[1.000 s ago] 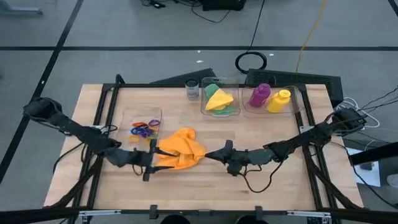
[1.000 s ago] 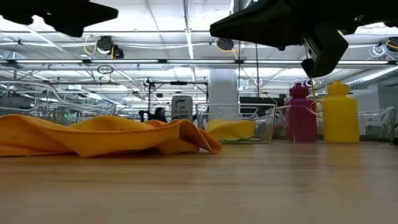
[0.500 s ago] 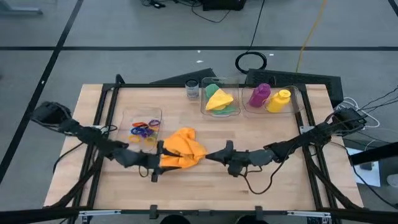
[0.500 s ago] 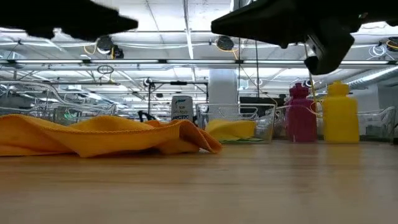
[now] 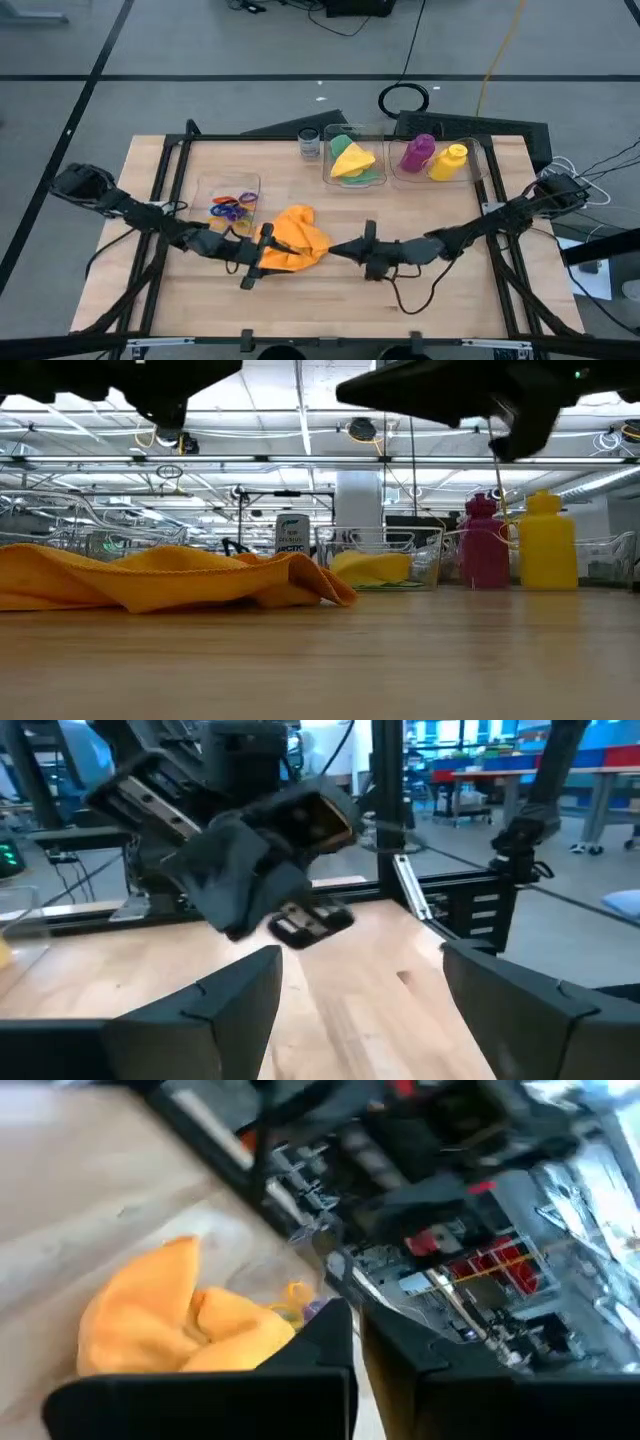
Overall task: Pick & Place Sports Items
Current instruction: Fold the orange towel
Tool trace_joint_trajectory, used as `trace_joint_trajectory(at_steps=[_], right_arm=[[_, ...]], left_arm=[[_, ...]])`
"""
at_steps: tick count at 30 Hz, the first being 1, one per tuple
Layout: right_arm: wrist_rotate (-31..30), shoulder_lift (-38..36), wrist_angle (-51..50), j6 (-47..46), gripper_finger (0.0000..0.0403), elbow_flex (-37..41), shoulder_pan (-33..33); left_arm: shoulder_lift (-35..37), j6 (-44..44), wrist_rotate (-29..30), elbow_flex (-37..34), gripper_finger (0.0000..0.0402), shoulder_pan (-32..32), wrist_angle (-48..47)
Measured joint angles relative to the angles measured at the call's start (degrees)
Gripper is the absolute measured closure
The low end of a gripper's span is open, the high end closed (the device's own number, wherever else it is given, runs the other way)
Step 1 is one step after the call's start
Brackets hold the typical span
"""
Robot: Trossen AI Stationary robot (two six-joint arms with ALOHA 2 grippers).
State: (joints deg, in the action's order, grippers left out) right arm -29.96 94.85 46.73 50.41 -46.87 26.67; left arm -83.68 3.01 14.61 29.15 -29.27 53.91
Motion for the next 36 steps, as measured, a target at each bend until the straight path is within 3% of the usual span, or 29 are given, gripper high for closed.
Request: trace_joint_trajectory(at_steps=[4,8,13,15,21,26,31,36], right_arm=[[-0.2,0.0,5.8,-5.7,0.0403,0.0,-0.3],[-0.6,0.0,7.3,-5.3,0.0403,0.0,0.5],[-8.7,0.0,-1.0,-6.9,0.0403,-3.5,1.2],[-9.2,0.0,-5.7,-9.7,0.0403,-5.2,1.2],[-4.0,0.0,-8.8,-14.0,0.0403,-6.9,1.6],[-3.0,0.0,-9.6,-14.3,0.0403,-6.9,1.6],[-3.0,0.0,-11.1,-15.4,0.0390,-6.9,1.5],[-3.0,0.0,-12.1,-15.4,0.0349,-6.9,1.5]], left_arm=[[0.0,0.3,0.4,0.1,0.0167,-0.1,-0.1],[0.0,0.6,1.6,0.1,0.0167,-0.3,-1.7],[0.0,3.7,12.5,0.5,0.0167,-2.8,-6.9],[0.0,4.4,14.2,1.9,0.0167,-3.9,-10.7],[0.0,1.6,14.4,10.7,0.0167,-7.2,-29.6],[-0.7,-10.6,14.1,17.2,0.0167,-8.7,-48.8],[-3.2,-17.0,13.3,17.5,0.0167,-9.8,-52.9],[-6.6,-18.3,12.0,17.4,0.0167,-9.9,-54.8]])
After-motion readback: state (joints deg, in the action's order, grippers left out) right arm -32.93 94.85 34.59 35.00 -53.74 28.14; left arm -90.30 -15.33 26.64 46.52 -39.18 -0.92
